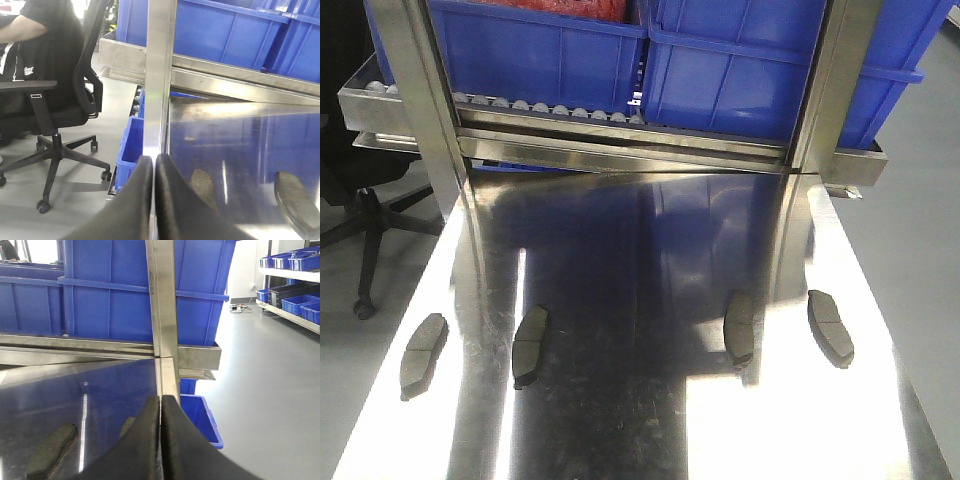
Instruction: Move and align brake pads A on conveyor
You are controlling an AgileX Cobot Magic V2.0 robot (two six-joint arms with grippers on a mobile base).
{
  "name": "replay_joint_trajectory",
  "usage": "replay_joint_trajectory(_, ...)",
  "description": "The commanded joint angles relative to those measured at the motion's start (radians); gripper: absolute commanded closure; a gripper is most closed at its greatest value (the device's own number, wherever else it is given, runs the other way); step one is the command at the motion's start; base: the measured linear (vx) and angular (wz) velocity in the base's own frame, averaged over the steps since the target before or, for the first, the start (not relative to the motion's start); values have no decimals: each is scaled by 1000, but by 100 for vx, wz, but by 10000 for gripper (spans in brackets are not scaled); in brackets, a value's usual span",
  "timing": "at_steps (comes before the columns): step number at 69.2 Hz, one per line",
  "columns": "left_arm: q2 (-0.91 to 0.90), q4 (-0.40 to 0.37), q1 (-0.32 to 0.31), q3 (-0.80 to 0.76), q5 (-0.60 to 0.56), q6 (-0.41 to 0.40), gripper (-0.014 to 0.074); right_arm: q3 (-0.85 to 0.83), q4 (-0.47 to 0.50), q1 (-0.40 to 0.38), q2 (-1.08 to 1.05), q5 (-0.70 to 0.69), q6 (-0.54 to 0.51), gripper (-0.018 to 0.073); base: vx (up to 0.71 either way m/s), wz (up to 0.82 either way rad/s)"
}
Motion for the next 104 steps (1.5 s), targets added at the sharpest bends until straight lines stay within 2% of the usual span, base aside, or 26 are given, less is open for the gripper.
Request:
replay_joint_trajectory(1,-15,-2,-5,24,-70,0,603,3,-3,-4,-15,-77,-3,569,0,0)
replay_joint_trajectory(82,-15,-2,-5,24,-72,2,603,3,-3,-4,-15,-77,-3,569,0,0)
replay_joint_trajectory(104,-15,-3,-5,-26,-202,-5,603,3,-3,-4,-15,-77,-3,569,0,0)
